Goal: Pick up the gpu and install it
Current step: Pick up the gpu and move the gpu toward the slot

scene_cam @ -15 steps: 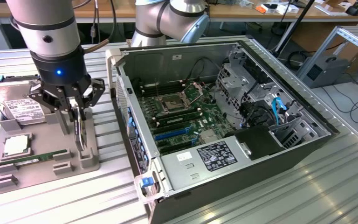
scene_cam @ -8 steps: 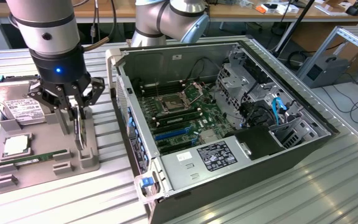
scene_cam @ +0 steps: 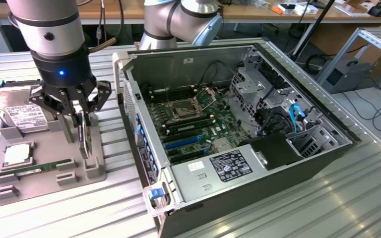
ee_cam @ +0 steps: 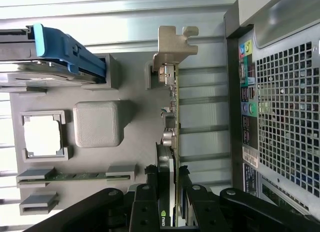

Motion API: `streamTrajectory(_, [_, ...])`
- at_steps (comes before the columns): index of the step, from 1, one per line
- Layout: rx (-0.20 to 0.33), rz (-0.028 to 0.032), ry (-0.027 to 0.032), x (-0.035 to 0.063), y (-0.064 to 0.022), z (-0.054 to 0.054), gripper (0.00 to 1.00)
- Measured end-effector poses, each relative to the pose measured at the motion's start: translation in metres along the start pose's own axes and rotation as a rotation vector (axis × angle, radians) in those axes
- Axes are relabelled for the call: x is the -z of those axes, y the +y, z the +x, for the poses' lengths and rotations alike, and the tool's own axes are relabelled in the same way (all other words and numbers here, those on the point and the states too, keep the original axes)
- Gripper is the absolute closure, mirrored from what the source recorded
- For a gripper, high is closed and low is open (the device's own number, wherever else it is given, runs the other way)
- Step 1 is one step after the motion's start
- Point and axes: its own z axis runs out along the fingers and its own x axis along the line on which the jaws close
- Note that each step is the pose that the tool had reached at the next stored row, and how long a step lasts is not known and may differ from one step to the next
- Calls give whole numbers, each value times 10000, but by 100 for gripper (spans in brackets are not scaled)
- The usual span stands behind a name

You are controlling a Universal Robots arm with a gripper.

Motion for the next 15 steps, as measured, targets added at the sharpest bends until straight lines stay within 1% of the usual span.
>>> streamTrajectory(15, [0,0,0,56,-1,-2,73])
